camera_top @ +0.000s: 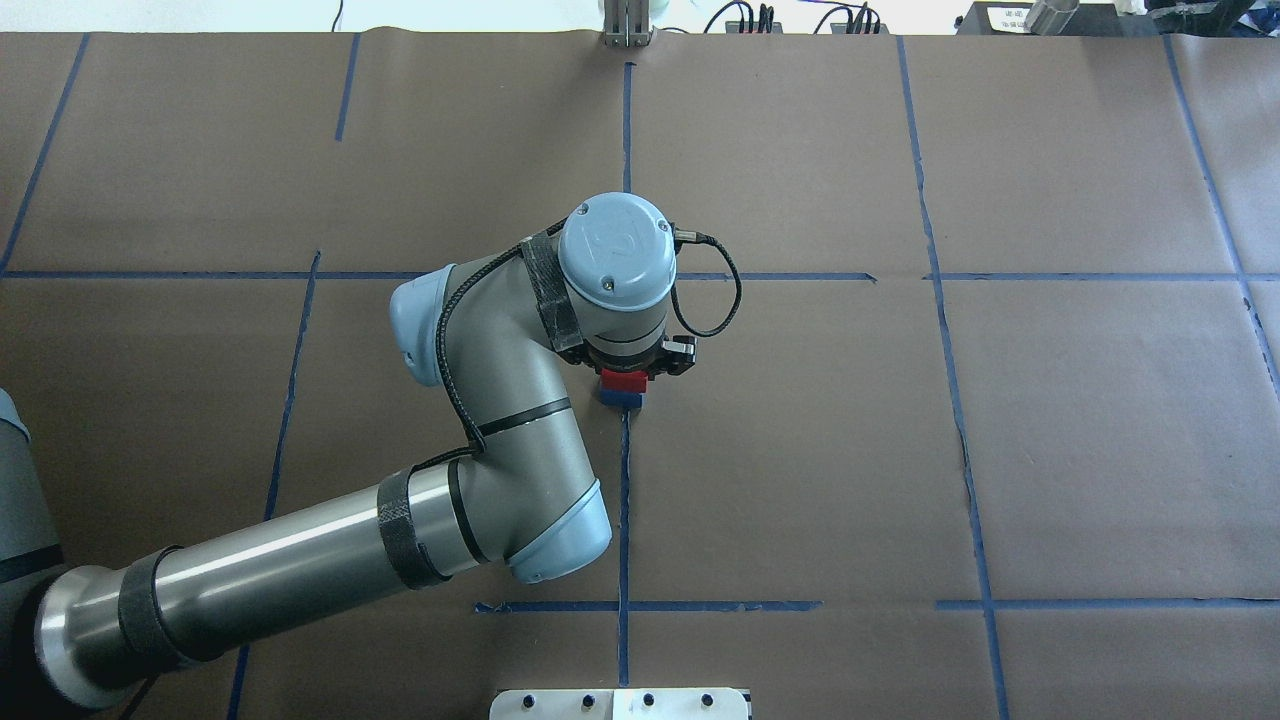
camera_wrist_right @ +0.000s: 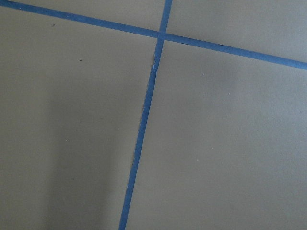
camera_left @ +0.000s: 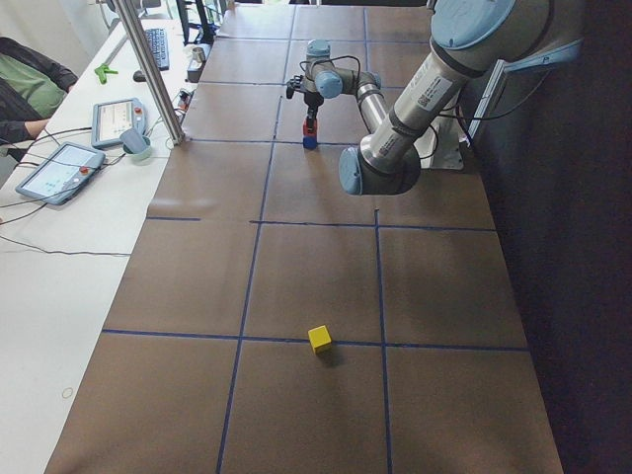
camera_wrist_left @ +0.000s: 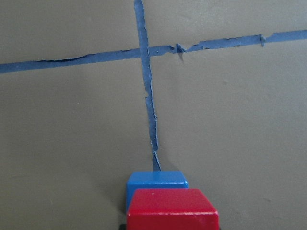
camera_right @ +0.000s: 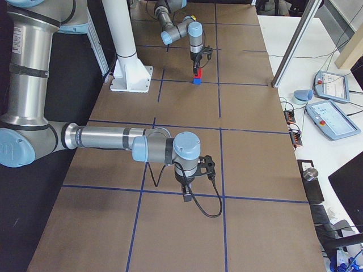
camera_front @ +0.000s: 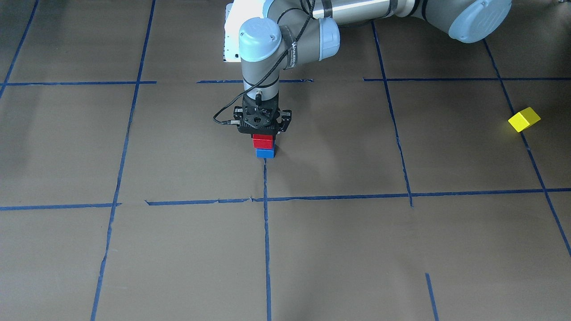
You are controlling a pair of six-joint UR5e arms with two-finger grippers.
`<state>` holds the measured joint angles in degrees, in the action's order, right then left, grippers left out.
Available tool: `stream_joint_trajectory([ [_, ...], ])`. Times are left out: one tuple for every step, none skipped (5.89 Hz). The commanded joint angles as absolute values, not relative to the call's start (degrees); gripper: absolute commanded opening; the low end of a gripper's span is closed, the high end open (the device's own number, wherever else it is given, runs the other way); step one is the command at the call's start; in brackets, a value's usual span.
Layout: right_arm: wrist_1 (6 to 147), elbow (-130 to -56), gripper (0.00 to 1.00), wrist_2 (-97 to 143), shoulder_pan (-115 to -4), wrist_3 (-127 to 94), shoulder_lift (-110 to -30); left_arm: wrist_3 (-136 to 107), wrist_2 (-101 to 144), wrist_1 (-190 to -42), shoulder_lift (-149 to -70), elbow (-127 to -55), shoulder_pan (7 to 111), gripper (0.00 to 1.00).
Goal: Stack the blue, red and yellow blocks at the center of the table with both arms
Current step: 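Lower the red cube onto the blue cube and open the left gripper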
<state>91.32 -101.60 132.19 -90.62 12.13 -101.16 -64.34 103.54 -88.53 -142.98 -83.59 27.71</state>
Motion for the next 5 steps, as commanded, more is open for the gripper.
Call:
stream_joint_trajectory([
  [91.32,-101.60,1.00,132.19,-90.62,12.13,-101.16,-64.34,103.54,-88.59,-142.82,-83.58,27.77,0.12],
  [91.32,-101.60,1.00,132.19,-90.62,12.04,-101.16,-60.68,103.62,-88.07,-142.74,-83.58,27.86,0.17],
  [91.32,-101.60,1.00,132.27,-90.62,12.04,-101.08,-60.38,103.62,-88.07,-142.73,-83.58,27.95,0.23],
  [91.32,-101.60,1.00,132.19,-90.62,12.04,-101.07,-60.64,103.71,-88.07,-142.91,-83.58,27.86,0.28],
  [91.32,-101.60,1.00,132.19,-90.62,12.04,-101.07,-60.73,103.80,-88.07,-143.00,-83.58,27.86,0.31],
])
